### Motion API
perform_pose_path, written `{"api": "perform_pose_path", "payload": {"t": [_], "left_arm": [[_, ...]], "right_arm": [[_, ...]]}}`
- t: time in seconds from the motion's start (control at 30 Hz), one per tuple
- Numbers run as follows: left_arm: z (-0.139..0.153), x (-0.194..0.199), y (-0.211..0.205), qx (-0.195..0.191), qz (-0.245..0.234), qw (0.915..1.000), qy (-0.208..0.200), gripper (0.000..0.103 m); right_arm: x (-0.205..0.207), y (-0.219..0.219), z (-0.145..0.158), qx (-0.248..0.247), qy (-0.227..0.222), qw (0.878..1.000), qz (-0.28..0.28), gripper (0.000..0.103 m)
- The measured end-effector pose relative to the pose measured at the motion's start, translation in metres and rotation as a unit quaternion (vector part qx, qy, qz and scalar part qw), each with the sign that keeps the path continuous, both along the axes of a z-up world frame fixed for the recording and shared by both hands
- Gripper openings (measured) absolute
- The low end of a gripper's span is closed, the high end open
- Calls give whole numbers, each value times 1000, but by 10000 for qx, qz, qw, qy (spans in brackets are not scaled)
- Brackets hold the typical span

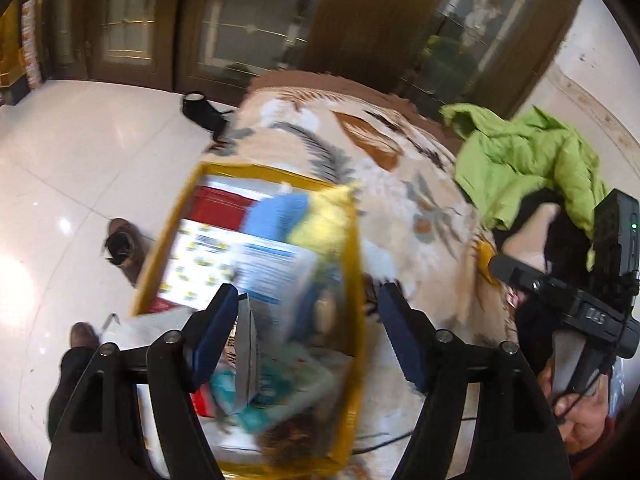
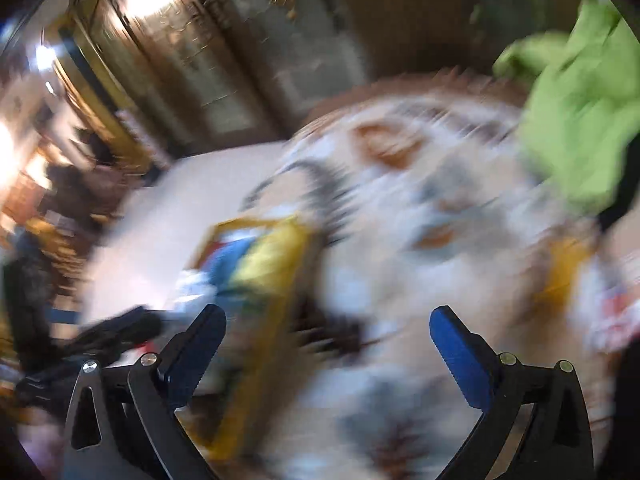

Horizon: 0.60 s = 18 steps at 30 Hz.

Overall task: Organize soft objects
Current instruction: 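Open both tools to drop the packets into the box, then reach the left tool to the white red-text packet while the right tool reaches the yellow packet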

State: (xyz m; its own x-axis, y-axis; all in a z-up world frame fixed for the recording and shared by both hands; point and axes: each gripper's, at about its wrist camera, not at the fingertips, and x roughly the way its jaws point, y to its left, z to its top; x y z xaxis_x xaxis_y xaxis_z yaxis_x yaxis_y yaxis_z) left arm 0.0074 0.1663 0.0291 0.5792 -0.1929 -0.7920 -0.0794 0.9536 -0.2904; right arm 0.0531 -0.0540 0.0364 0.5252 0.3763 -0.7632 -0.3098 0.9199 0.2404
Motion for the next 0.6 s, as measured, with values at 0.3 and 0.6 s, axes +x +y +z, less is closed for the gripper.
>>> {"api": "perform_pose_path", "payload": {"t": [0.3, 0.6], "left_arm": [[-13, 11, -61, -70, -706, 9971, 266, 72], [-24, 17, -95, -13, -1053, 9937, 389, 72]], "right_arm": [[-12, -74, 34, -1962, -1190, 9667, -1134, 103], [6, -149, 22, -443, -251, 9869, -1530, 103]]}}
